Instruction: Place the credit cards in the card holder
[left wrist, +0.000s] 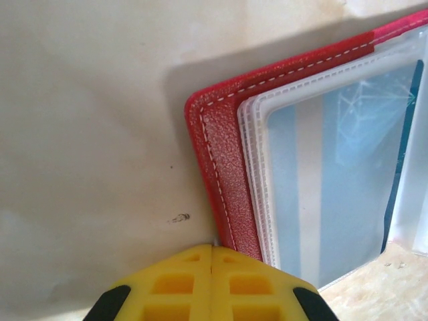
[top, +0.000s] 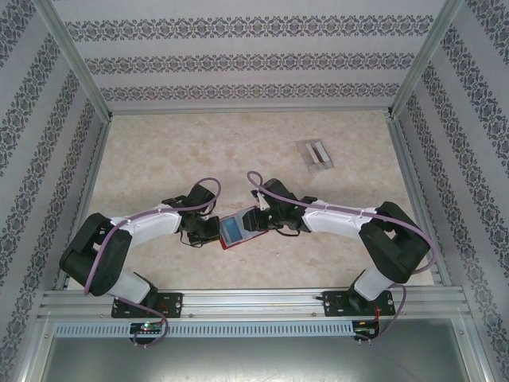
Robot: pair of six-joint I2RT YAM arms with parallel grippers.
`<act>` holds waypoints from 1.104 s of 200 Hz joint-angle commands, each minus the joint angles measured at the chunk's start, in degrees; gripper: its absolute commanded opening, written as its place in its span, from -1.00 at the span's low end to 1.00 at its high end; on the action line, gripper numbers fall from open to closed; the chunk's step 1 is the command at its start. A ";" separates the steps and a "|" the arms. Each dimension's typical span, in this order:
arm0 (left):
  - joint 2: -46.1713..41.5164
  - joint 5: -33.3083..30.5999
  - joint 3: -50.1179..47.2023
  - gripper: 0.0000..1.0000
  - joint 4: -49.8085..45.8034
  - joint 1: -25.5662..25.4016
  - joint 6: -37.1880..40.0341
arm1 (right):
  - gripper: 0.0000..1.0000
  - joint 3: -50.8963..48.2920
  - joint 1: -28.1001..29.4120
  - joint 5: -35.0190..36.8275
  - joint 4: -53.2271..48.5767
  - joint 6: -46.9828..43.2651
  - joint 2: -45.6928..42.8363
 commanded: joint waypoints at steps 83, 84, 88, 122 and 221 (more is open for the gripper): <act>-0.81 -1.56 0.47 -1.00 -1.29 -0.66 1.19 | -0.23 0.80 0.84 1.95 -1.24 -1.64 6.59; -0.77 -1.59 0.47 -1.00 -1.36 -0.68 1.23 | -0.23 0.81 0.88 1.94 -1.20 -1.61 6.65; -0.88 -1.66 0.53 -1.00 -1.73 -0.64 1.24 | -0.23 0.81 0.92 1.79 -1.18 -1.52 6.83; -2.00 -1.90 -0.16 -1.00 -0.77 -0.68 0.73 | -0.25 1.02 1.39 -2.47 1.53 -1.25 6.38; -3.58 -2.76 1.24 -1.00 -1.76 0.11 0.56 | -0.37 0.58 0.85 -13.46 13.85 2.16 5.54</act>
